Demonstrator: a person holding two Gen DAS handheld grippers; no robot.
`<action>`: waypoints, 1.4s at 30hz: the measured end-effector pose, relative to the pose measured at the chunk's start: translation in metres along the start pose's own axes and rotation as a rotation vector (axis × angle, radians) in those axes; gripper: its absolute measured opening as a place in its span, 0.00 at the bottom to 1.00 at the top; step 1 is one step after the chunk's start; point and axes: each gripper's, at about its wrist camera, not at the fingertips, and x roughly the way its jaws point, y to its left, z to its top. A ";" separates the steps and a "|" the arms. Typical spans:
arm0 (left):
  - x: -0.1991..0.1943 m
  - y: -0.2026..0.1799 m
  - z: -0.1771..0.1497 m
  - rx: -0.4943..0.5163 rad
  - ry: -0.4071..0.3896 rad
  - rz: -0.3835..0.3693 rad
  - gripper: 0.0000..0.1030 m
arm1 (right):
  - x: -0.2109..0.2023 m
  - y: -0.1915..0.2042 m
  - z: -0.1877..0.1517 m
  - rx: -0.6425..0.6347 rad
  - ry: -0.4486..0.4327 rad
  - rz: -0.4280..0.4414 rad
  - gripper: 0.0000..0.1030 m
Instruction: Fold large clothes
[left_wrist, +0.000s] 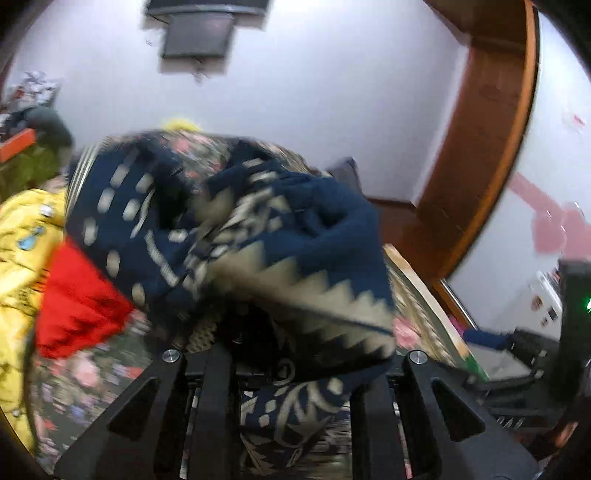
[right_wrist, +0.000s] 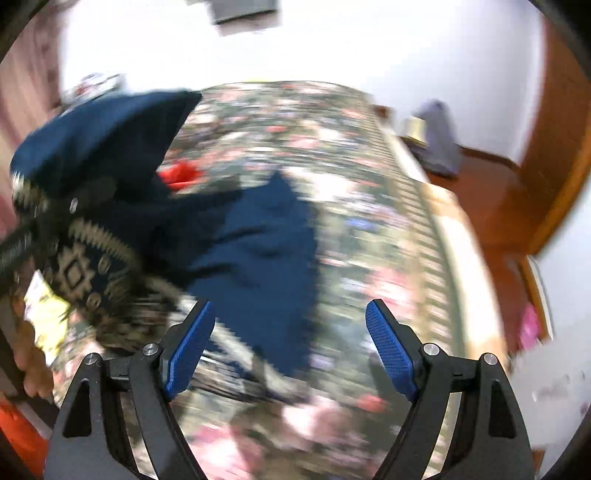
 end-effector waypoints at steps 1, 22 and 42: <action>0.007 -0.009 -0.005 0.019 0.024 -0.020 0.14 | -0.002 -0.008 -0.001 0.011 0.001 -0.015 0.79; -0.048 -0.023 -0.008 0.132 0.109 -0.126 0.86 | -0.053 -0.043 -0.020 0.079 -0.084 0.000 0.79; -0.018 0.064 -0.062 0.138 0.184 0.148 0.91 | 0.039 -0.011 -0.037 0.049 0.109 0.089 0.79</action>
